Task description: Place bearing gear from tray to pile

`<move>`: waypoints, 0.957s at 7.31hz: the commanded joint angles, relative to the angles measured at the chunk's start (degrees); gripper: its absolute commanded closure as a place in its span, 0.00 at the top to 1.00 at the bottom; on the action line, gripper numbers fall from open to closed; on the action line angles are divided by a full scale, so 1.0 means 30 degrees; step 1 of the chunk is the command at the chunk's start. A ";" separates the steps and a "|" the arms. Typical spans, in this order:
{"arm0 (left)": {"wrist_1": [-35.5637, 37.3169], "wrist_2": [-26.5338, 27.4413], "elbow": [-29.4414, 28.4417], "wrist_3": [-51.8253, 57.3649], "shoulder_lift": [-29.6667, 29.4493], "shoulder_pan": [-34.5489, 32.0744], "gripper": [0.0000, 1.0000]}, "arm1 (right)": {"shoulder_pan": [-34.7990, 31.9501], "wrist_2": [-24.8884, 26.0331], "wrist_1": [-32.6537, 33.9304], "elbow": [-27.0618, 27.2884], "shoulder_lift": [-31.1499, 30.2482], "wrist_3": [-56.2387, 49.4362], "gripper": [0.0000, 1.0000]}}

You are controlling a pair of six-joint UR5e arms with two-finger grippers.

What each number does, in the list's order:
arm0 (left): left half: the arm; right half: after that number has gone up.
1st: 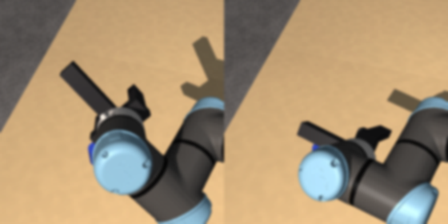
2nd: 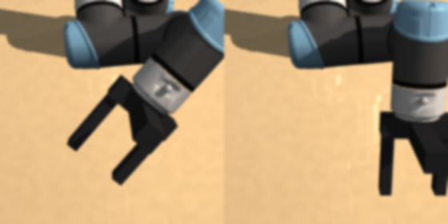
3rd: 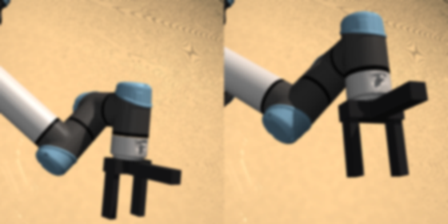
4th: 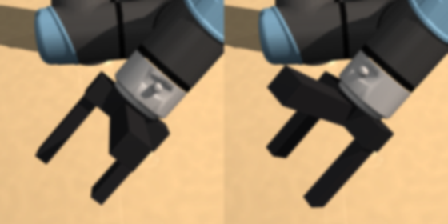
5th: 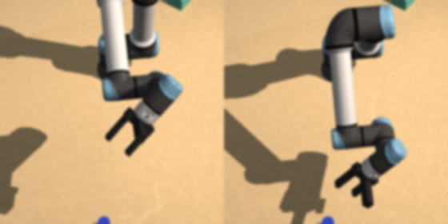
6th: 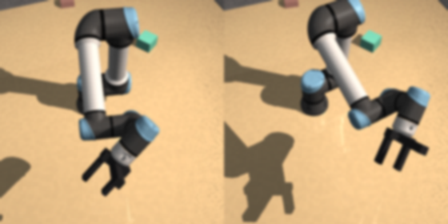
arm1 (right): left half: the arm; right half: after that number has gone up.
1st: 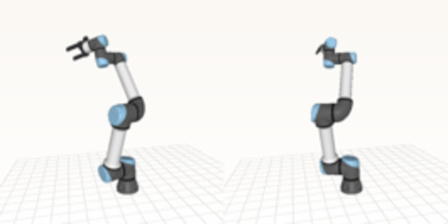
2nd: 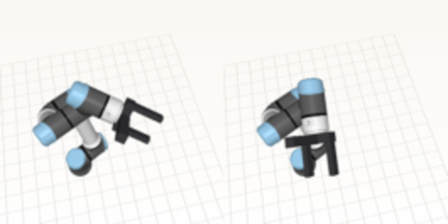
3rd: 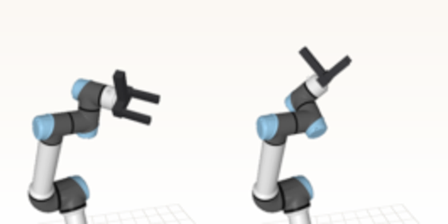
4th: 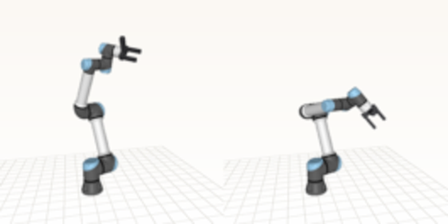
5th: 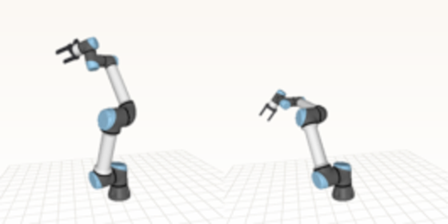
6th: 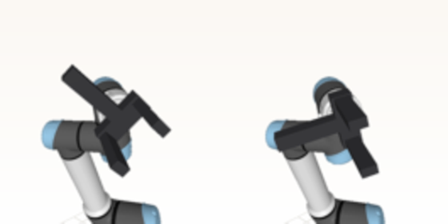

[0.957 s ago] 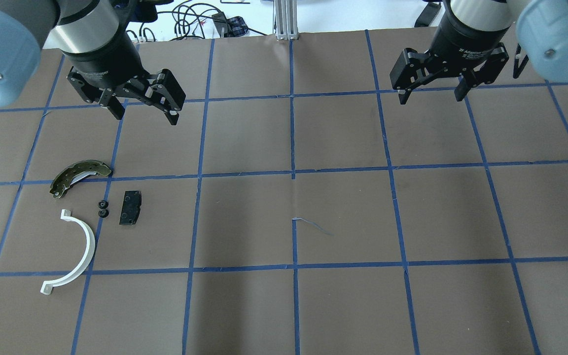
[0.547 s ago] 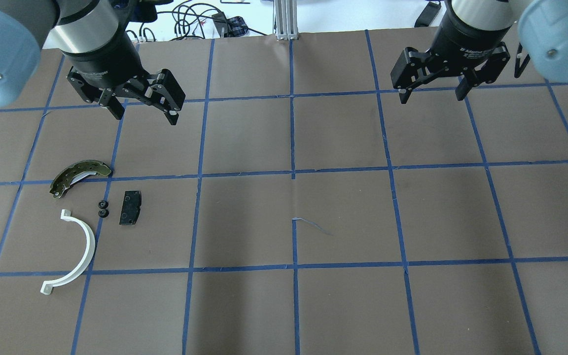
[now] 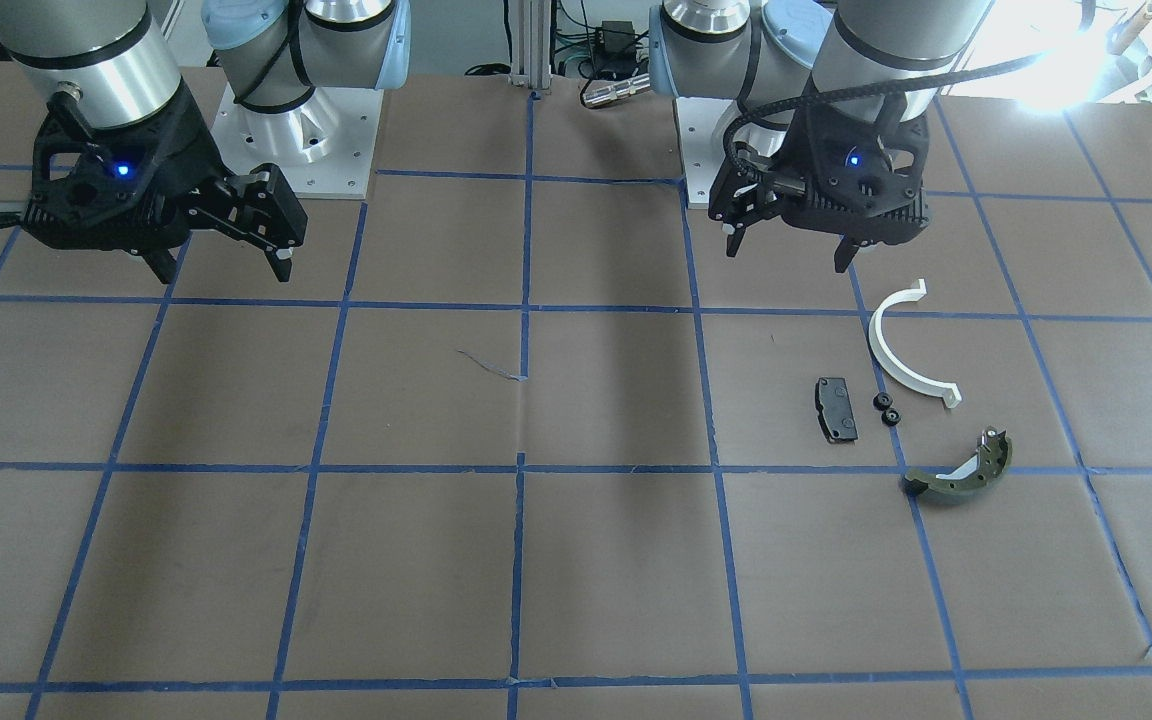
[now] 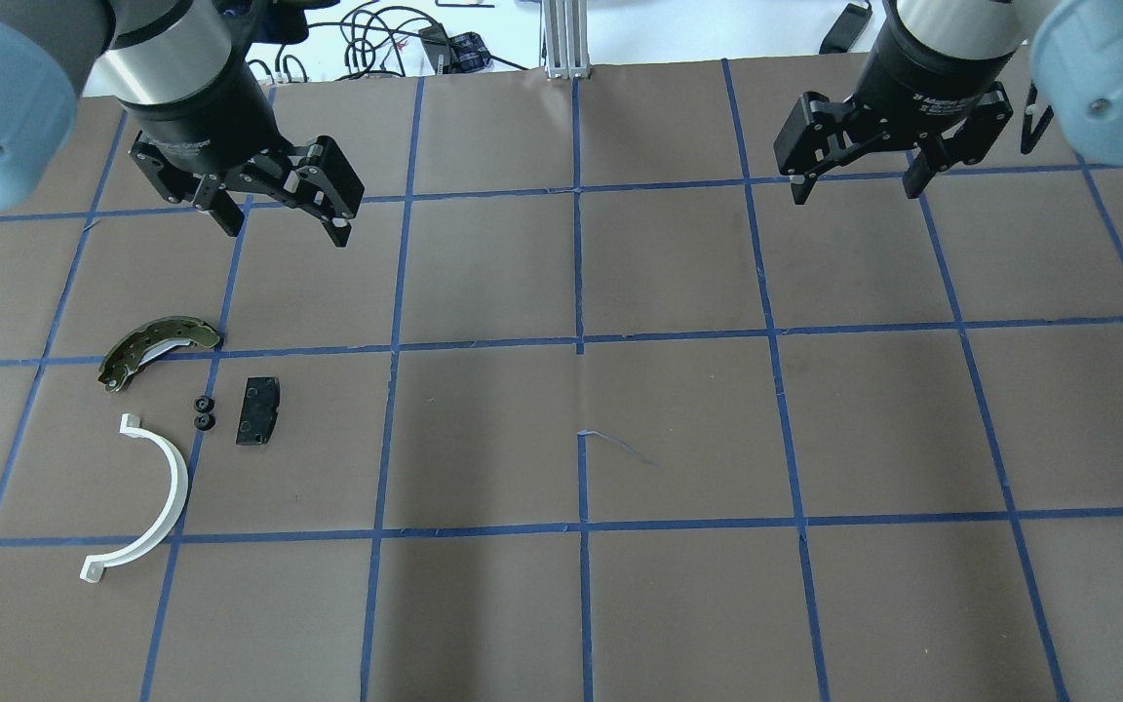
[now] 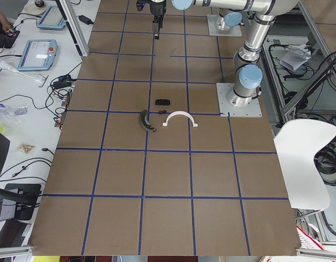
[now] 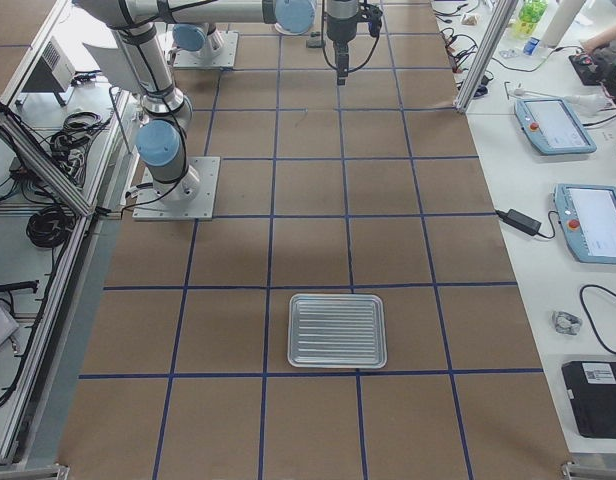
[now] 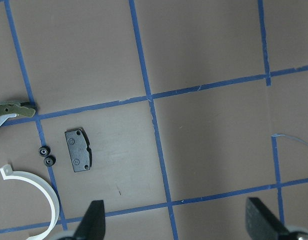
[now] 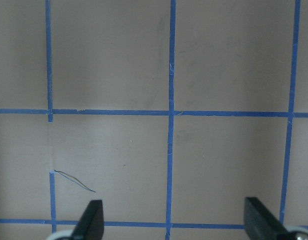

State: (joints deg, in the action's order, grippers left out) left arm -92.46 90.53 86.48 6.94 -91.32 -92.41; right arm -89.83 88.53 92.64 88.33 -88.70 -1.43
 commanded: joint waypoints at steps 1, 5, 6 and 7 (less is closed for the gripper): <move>0.0000 0.0000 0.0000 0.0032 0.0000 0.0041 1.00 | 0.0000 0.0049 0.0001 0.0001 0.0063 -0.0079 1.00; 0.0000 0.0000 0.0000 0.0061 0.0000 0.0100 1.00 | 0.0000 -0.0038 0.0001 0.0001 -0.0053 0.0096 1.00; 0.0000 0.0000 0.0000 0.0061 0.0000 0.0100 1.00 | 0.0000 -0.0038 0.0001 0.0001 -0.0053 0.0096 1.00; 0.0000 0.0000 -0.0029 0.0061 0.0029 0.0100 1.00 | 0.0000 -0.0038 0.0001 0.0001 -0.0053 0.0067 1.00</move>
State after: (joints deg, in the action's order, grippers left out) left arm -92.46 90.53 86.47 7.12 -91.30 -92.11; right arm -89.83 88.43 92.64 88.33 -88.85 -1.17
